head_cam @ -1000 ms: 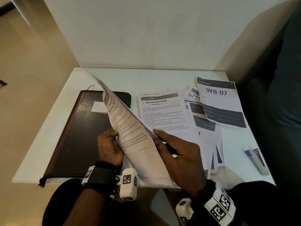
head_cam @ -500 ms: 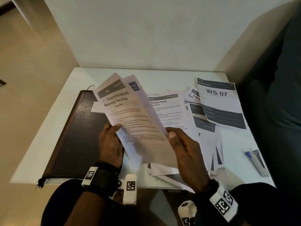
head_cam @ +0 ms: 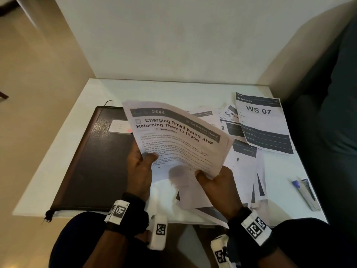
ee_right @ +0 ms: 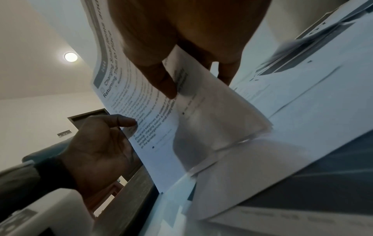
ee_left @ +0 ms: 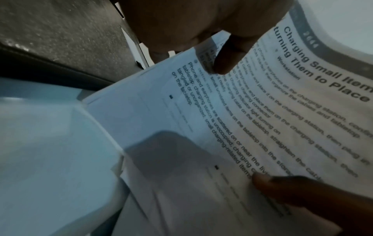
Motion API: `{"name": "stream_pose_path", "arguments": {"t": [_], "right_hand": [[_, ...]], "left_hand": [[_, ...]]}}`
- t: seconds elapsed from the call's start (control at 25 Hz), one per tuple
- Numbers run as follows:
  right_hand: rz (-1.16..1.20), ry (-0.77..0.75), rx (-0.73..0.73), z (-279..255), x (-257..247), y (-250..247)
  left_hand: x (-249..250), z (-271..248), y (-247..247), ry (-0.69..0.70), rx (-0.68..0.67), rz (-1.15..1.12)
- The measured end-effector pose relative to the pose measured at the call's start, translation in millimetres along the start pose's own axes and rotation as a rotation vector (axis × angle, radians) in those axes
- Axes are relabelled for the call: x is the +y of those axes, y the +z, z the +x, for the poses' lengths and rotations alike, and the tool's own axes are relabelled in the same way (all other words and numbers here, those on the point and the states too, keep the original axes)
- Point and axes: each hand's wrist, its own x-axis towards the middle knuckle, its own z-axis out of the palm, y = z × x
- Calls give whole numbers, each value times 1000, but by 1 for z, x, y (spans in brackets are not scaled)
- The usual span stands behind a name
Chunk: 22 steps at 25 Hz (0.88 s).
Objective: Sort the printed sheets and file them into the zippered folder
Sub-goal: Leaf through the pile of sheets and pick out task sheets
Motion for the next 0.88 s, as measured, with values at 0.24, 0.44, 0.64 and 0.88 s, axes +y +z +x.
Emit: {"name": "stream_pose_path", "arguments": {"t": [0.24,0.44,0.64,0.88], "right_hand": [[101,4,-50,6,-15,-6],[29,94,174,39,5,-30],[-567,259,191,67,60,-43],[-664,377,133,68,78,-36]], "left_hand": [[-1,6,-6,-3,81,-61],[-10,21,-18,-187,227,-255],[-43,34,-36,-412,282,-421],[-43,36,-37,-482,252,-518]]}}
